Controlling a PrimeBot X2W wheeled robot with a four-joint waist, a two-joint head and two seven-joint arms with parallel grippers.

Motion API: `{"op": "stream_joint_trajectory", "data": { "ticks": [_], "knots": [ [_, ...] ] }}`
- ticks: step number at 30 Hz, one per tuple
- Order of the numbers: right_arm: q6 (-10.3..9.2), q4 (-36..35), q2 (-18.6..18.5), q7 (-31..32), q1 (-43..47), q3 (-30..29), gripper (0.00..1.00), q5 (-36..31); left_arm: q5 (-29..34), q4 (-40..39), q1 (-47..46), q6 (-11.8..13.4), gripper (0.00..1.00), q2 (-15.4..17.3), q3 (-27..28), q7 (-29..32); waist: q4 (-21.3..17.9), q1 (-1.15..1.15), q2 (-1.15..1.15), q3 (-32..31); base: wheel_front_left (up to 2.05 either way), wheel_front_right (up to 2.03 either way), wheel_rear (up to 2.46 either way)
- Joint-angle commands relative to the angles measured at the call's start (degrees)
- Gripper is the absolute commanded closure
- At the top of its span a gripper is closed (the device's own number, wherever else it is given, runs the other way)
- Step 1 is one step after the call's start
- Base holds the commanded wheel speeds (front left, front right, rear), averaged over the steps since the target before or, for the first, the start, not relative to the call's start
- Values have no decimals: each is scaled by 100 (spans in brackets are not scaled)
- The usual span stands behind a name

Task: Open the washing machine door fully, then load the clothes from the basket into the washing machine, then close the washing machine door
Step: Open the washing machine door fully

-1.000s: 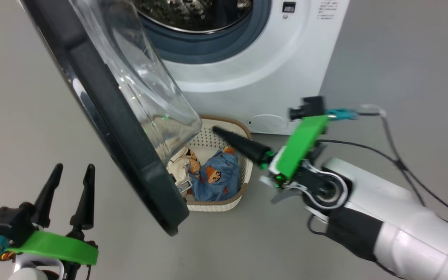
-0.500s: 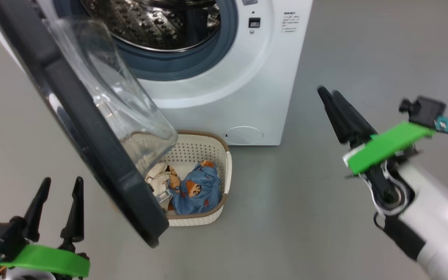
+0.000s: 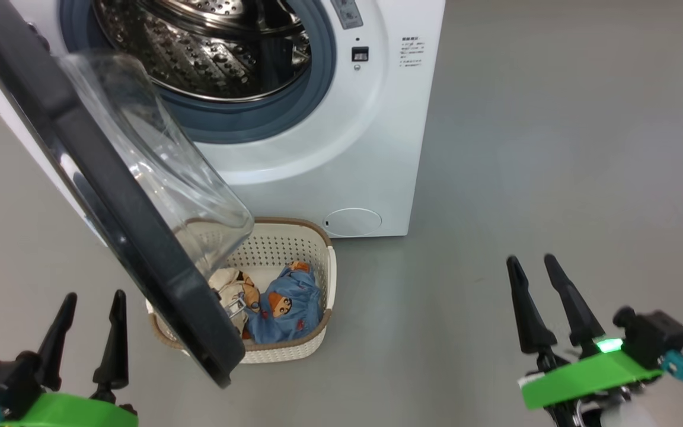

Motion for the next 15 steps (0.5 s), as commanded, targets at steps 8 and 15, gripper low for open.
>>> {"op": "stream_joint_trajectory", "data": {
  "ticks": [8,15],
  "knots": [
    [9,-628,109,-67,619,-93,0,-777,87,-223,139,-14,0,3,389,-37,-112,0,0,-91,0,0,0],
    [9,-813,111,-67,906,-126,0,-1476,145,-279,332,-14,0,-144,534,-37,-154,0,0,-141,0,0,0]
  ]
}}
